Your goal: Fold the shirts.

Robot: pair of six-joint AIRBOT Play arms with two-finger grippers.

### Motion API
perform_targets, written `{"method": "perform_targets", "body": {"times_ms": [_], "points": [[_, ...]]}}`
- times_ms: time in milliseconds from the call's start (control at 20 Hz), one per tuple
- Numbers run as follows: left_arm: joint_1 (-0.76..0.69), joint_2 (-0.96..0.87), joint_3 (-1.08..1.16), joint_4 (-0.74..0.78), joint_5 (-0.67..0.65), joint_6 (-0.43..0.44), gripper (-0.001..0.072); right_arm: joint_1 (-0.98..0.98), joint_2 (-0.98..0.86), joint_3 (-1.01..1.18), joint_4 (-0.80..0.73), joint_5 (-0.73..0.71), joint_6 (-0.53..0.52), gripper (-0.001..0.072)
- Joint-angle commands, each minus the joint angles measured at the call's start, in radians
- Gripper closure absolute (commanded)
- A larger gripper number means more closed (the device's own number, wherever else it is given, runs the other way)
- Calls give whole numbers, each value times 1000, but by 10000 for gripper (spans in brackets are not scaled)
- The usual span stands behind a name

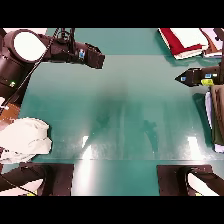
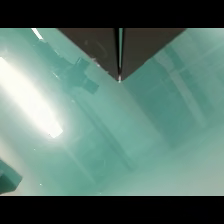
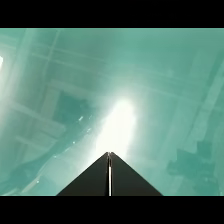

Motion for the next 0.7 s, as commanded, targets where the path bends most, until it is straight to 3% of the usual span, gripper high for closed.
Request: {"method": "perform_targets", "body": {"times_ms": [0,650], "points": [[0,0,0,0,0,0,683,1,0,0,2,-8,0,697],[0,0,0,-1,13,1,683,1,0,-1,1,27,0,697]]}}
